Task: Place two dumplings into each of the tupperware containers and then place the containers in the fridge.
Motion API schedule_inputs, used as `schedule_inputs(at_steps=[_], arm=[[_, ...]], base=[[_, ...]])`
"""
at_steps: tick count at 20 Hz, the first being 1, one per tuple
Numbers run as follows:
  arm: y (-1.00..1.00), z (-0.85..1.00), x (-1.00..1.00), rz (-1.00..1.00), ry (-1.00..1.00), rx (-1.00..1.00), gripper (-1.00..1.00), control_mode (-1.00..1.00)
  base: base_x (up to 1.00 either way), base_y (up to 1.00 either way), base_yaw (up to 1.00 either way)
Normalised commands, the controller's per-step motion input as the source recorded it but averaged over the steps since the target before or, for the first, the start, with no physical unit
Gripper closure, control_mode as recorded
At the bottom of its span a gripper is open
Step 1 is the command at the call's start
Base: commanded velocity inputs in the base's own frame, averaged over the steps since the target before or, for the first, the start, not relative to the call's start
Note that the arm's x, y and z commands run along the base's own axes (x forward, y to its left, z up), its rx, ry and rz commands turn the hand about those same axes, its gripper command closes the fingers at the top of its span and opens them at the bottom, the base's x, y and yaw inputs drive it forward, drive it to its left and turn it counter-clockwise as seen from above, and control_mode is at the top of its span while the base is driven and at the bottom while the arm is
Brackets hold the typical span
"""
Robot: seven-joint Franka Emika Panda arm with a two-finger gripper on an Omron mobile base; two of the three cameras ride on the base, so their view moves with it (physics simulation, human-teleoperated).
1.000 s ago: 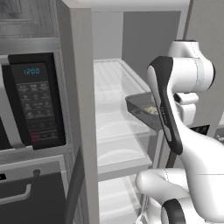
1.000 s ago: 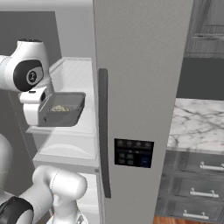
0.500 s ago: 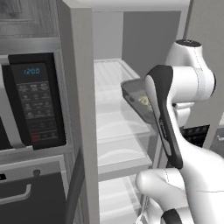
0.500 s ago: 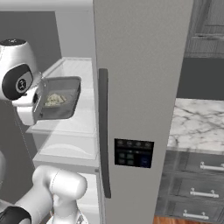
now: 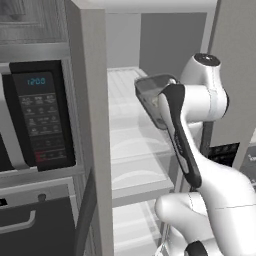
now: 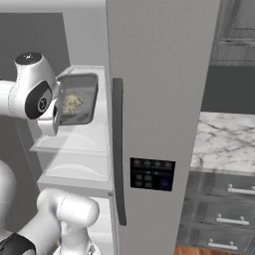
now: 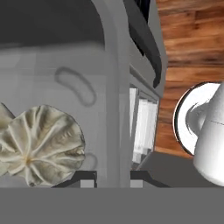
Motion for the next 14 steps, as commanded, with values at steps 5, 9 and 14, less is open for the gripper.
schedule_inputs(at_steps=[5, 9, 14], arm=[[0.04, -0.07, 0.99, 0.0, 0.0, 0.0, 1.0, -1.0], [0.02, -0.04, 1.0, 0.0, 0.0, 0.01, 1.0, -1.0], [0.04, 0.0, 1.0, 0.0, 0.01, 0.0, 1.0, -1.0]], base=[[0.0, 0.0, 0.0], [0.0, 0.0, 0.0], [0.0, 0.0, 0.0]])
